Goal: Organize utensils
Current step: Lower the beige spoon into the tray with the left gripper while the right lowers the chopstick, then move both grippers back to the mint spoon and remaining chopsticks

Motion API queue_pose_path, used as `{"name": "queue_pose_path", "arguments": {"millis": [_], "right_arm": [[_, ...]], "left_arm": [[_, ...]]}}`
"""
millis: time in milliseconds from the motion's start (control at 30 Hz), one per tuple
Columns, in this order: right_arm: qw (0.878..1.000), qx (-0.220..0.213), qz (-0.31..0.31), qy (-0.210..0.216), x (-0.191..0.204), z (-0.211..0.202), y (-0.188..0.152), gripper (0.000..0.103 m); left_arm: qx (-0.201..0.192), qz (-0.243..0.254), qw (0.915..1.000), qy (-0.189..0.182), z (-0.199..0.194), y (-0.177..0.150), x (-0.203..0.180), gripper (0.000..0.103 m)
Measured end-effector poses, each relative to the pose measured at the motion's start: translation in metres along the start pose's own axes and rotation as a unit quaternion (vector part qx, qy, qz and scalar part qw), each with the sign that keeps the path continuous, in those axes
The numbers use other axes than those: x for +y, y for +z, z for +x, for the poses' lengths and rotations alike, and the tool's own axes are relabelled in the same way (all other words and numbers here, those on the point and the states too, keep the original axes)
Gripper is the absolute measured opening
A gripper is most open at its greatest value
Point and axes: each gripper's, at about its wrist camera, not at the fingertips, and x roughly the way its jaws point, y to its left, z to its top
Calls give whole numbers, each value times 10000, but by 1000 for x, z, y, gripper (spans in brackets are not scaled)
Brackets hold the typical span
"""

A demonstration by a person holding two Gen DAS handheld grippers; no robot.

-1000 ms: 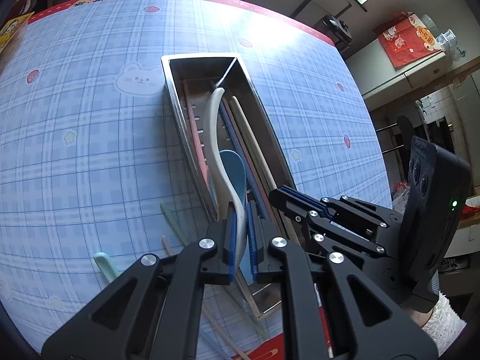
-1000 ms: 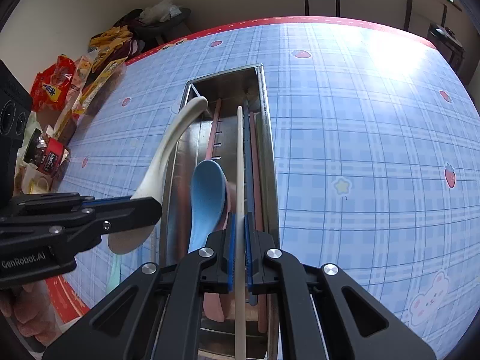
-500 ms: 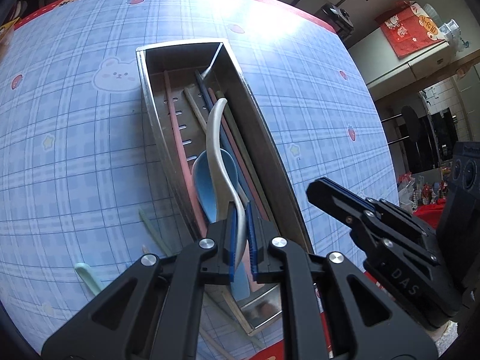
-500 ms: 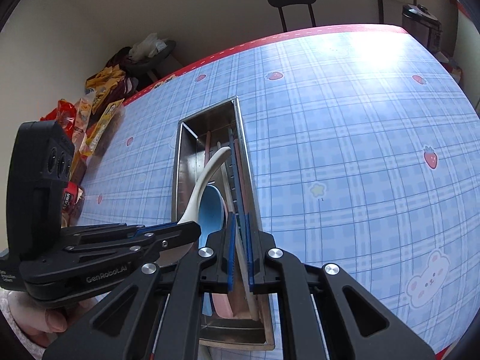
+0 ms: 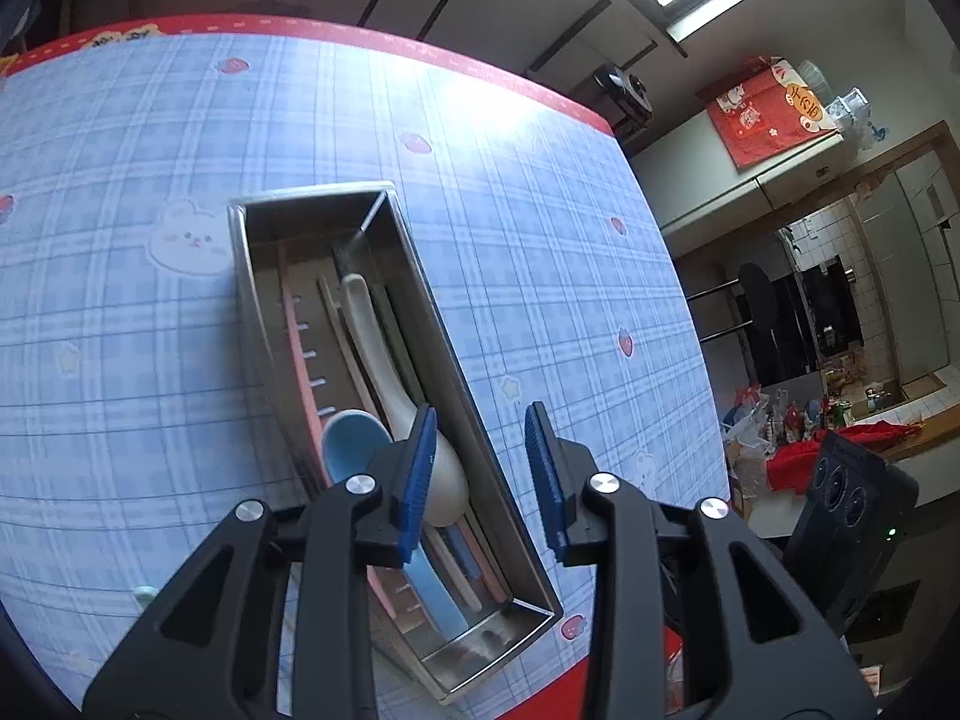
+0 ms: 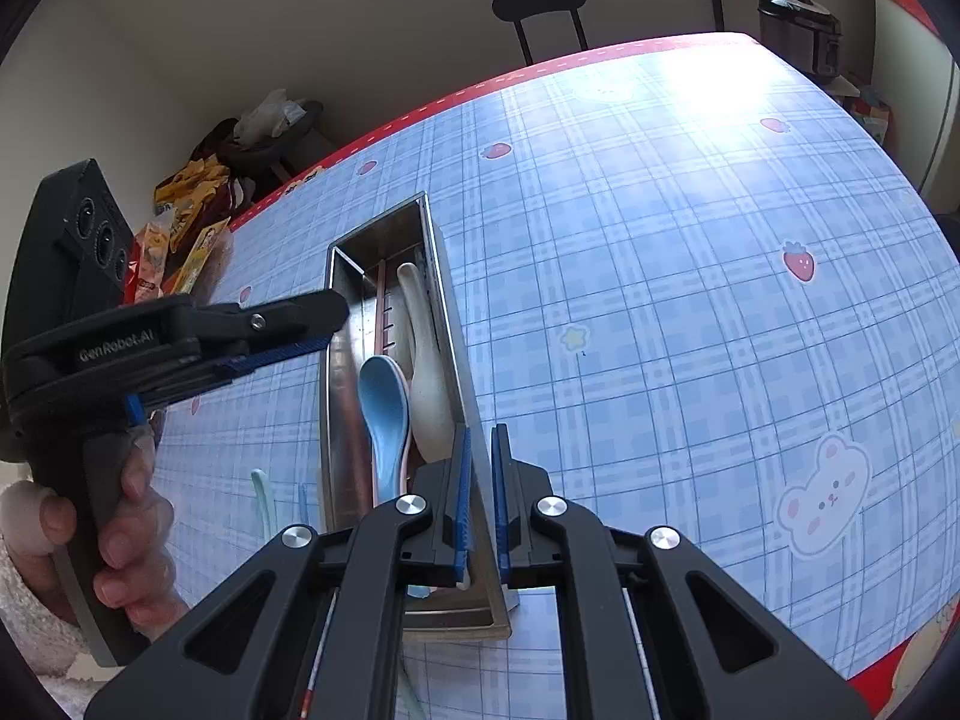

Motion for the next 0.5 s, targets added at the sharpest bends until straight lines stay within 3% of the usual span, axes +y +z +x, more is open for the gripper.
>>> {"name": "queue_pose_path", "arguments": {"millis": [200,500], "right_arm": [[9997,37,-224,100,24,-2,-16,8],[9963,165,-791,305,70,-2,-63,8]], "left_arm": [[-464,18,9984,314,-51,-19,21,40],[-704,30,9930,953,-117,-99,80,40]]}}
